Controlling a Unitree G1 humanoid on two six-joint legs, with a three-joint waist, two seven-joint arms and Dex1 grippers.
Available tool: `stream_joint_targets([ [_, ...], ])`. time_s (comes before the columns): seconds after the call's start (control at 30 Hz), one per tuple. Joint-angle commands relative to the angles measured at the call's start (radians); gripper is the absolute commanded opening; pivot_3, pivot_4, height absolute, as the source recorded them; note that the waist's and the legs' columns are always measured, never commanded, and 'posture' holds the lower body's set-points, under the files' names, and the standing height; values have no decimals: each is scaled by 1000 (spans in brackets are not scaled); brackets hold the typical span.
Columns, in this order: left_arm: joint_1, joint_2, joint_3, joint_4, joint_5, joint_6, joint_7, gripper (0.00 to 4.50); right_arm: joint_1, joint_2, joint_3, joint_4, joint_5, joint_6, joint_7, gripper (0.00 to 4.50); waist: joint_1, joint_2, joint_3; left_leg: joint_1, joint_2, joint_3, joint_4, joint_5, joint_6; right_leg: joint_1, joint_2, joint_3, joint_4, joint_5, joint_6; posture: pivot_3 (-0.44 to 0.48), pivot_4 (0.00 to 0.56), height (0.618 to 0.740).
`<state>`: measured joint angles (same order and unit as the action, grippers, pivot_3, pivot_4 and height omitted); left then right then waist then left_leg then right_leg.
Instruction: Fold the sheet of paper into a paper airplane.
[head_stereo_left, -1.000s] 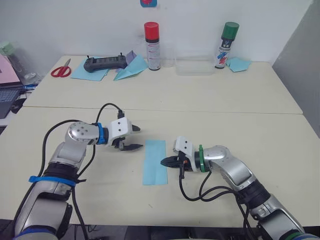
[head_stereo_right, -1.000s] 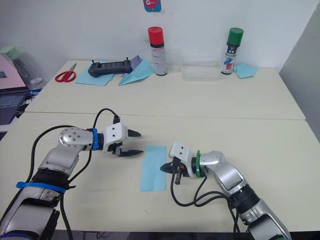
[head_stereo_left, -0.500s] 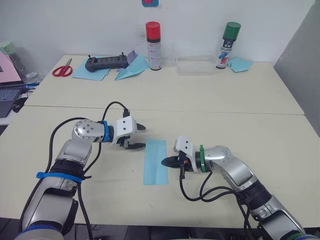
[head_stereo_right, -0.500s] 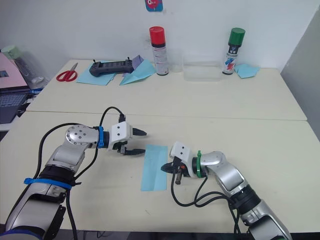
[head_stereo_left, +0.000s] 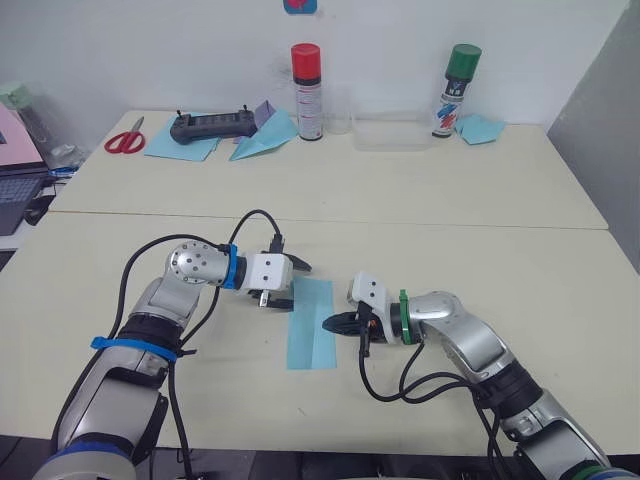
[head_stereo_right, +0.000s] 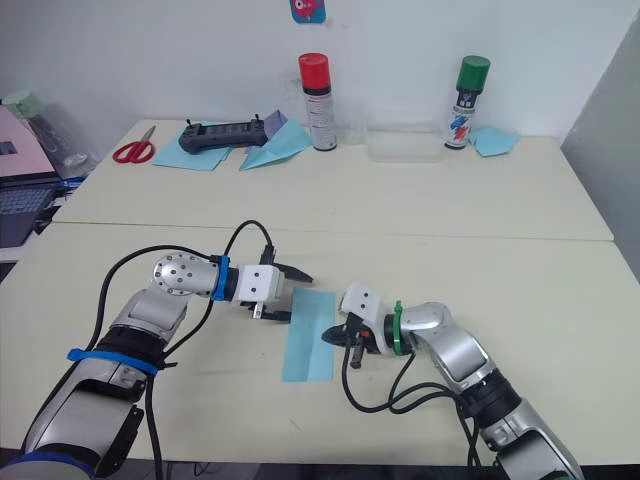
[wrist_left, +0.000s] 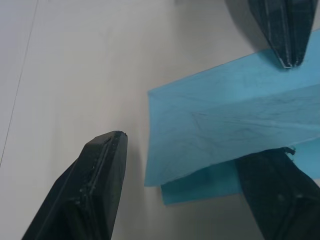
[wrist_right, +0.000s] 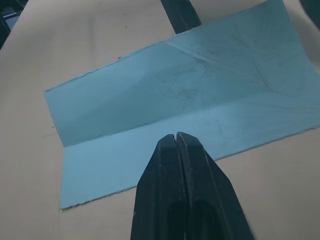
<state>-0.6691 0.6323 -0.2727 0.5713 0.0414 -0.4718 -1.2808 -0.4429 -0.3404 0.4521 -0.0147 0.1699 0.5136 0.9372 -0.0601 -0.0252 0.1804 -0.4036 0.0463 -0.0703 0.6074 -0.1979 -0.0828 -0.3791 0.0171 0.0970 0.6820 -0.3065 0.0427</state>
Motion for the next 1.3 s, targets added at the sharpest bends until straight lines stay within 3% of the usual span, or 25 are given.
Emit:
stream_joint_targets([
  [0.03, -23, 4, -6, 14, -4, -33, -24, 2118, 17, -14, -3, 22, -22, 27, -22, 0, 0, 0, 0, 0, 0, 0, 0, 0, 0, 0, 0, 0, 0, 0, 0, 0, 150, 740],
  [0.27, -31, -8, -16, 36, -1, -78, -47, 14, 11, -11, -20, 10, -12, 38, -30, 0, 0, 0, 0, 0, 0, 0, 0, 0, 0, 0, 0, 0, 0, 0, 0, 0, 150, 740],
  [0.6, -32, 10, -20, 11, -6, -74, -99, 14, -26, 2, -156, -43, 72, 104, -59, 0, 2, 0, 0, -6, 0, -1, 1, 0, 0, -5, 0, -1, 0, 0, 0, 0, 150, 740],
  [0.73, -17, 56, 15, -117, -40, 110, -123, 0, -33, -54, -263, -138, 150, 164, -47, 854, 2, 0, 1, -13, 0, -3, 2, 0, 0, -11, 0, -2, 1, 2, -2, 0, 150, 740],
  [1.07, 111, 184, 31, -527, -16, 504, -65, 0, 67, -113, -359, -304, 203, 178, -108, 4463, 1, 1, 2, -14, 0, -4, 1, 0, 0, -11, 0, -4, 1, 1, -1, 0, 150, 740],
  [1.3, 132, 224, 10, -633, 23, 639, -34, 0, 83, -116, -352, -302, 203, 161, -120, 4463, 1, 1, 2, -13, 0, -4, 2, 0, 0, -10, 0, -3, 1, 0, 0, 0, 150, 740],
])
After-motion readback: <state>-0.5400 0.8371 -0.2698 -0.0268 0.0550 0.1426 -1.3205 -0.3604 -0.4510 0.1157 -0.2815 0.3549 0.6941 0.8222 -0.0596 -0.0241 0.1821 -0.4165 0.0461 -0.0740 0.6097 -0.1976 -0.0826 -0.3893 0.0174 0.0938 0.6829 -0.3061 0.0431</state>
